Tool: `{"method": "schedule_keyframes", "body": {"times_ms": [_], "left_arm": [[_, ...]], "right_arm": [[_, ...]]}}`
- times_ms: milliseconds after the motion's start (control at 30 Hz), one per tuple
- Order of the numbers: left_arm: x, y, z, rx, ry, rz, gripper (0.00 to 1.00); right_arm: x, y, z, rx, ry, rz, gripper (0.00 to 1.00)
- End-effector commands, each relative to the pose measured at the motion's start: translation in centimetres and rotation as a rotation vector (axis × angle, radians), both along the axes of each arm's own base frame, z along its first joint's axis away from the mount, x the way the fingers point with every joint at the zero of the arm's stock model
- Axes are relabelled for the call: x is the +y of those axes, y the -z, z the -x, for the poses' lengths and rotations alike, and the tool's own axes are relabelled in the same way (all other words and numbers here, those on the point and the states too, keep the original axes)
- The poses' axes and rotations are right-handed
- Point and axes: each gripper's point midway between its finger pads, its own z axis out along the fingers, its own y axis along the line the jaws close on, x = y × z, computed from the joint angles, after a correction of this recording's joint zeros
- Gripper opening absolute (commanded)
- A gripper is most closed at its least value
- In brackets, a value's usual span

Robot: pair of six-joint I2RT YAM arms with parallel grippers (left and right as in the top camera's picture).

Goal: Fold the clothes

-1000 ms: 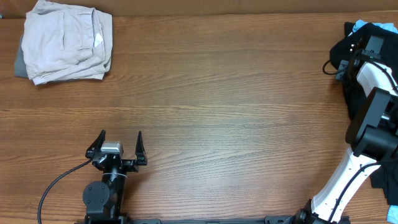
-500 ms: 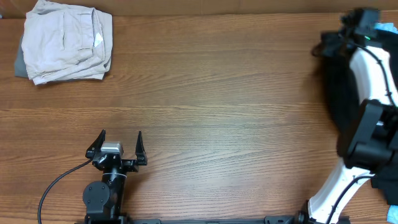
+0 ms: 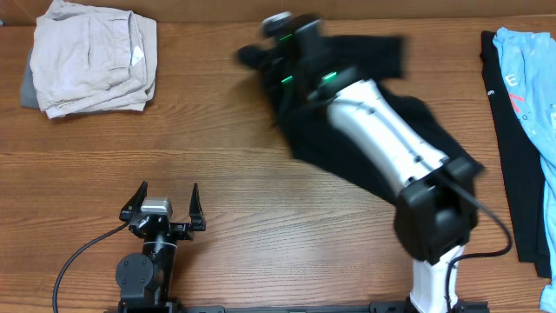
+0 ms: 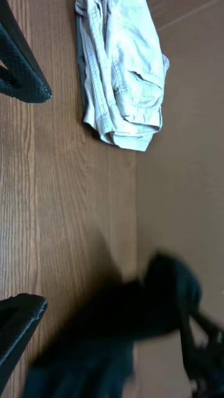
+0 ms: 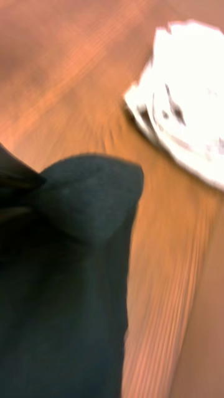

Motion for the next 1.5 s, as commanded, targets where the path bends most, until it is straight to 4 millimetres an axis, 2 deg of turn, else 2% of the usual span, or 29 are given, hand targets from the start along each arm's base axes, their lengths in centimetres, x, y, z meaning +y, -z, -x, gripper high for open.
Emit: {"method": "schedule_keyframes", "body": {"times_ms": [0, 33, 67, 100, 133, 167, 267, 300, 400, 500, 600, 667, 733, 900, 1033, 1100, 1200, 1300, 1467], "left_arm": [[0.2, 0.0, 0.0, -0.005, -0.009, 0.006, 1.00], [0.2, 0.0, 0.0, -0.005, -0.009, 0.006, 1.00], [0.2, 0.0, 0.0, -0.005, -0.009, 0.006, 1.00], [0.2, 0.0, 0.0, -0.005, -0.010, 0.006, 1.00], [0.2, 0.0, 0.0, -0.005, -0.009, 0.006, 1.00], [0.2, 0.0, 0.0, -0.005, -0.009, 0.006, 1.00], [0.2, 0.0, 0.0, -0.005, -0.010, 0.006, 1.00], [0.2, 0.0, 0.0, -0.005, -0.009, 0.006, 1.00], [0.2, 0.0, 0.0, -0.005, -0.010, 0.006, 1.00], [0.2, 0.0, 0.0, -0.005, -0.009, 0.006, 1.00], [0.2, 0.0, 0.0, -0.005, -0.010, 0.006, 1.00], [0.2, 0.0, 0.0, -0.005, -0.009, 0.006, 1.00], [0.2, 0.0, 0.0, -0.005, -0.010, 0.006, 1.00], [0.2, 0.0, 0.0, -0.005, -0.010, 0.006, 1.00], [0.3, 0.0, 0.0, -0.005, -0.014, -0.001, 1.00], [1.1, 0.1, 0.0, 0.001, -0.058, -0.029, 1.00], [1.2, 0.1, 0.0, 0.001, -0.063, -0.029, 1.00], [1.2, 0.1, 0.0, 0.001, -0.063, -0.029, 1.00], [1.2, 0.1, 0.0, 0.001, -0.063, -0.029, 1.00]], "right_arm": [[3.1, -2.1, 1.8, -0.048, 0.017, -0.007, 0.17], [4.0, -2.0, 2.5, -0.043, -0.003, -0.008, 0.20], [4.5, -1.9, 3.1, -0.037, -0.014, -0.005, 0.31], [4.8, -1.8, 3.5, -0.033, -0.022, -0.001, 0.52], [4.8, -1.8, 3.7, -0.023, -0.018, 0.005, 0.61], [4.2, -1.9, 3.4, -0.011, 0.017, 0.003, 0.62], [1.6, -2.8, 2.1, 0.030, 0.115, -0.007, 0.64], [0.3, -3.3, 1.7, 0.042, 0.151, -0.006, 0.69], [-4.2, -5.3, 0.7, 0.081, 0.253, 0.004, 1.00], [-10.3, -7.3, 0.6, 0.129, 0.353, 0.033, 1.00], [-16.5, -8.5, 1.9, 0.200, 0.448, 0.050, 1.00], [-19.5, -8.3, 3.4, 0.276, 0.488, 0.065, 1.00], [-22.7, -7.2, 4.8, 0.362, 0.545, 0.104, 1.00], [-29.0, -4.4, 7.8, 0.565, 0.679, 0.173, 1.00], [-30.5, -2.7, 8.6, 0.649, 0.749, 0.146, 1.00], [-30.2, -1.9, 9.0, 0.682, 0.742, 0.142, 1.00], [-29.9, -0.7, 9.3, 0.712, 0.729, 0.140, 1.00], [-29.8, -0.1, 9.2, 0.715, 0.727, 0.138, 1.00], [-29.8, -0.2, 8.9, 0.701, 0.727, 0.133, 1.00]]}}
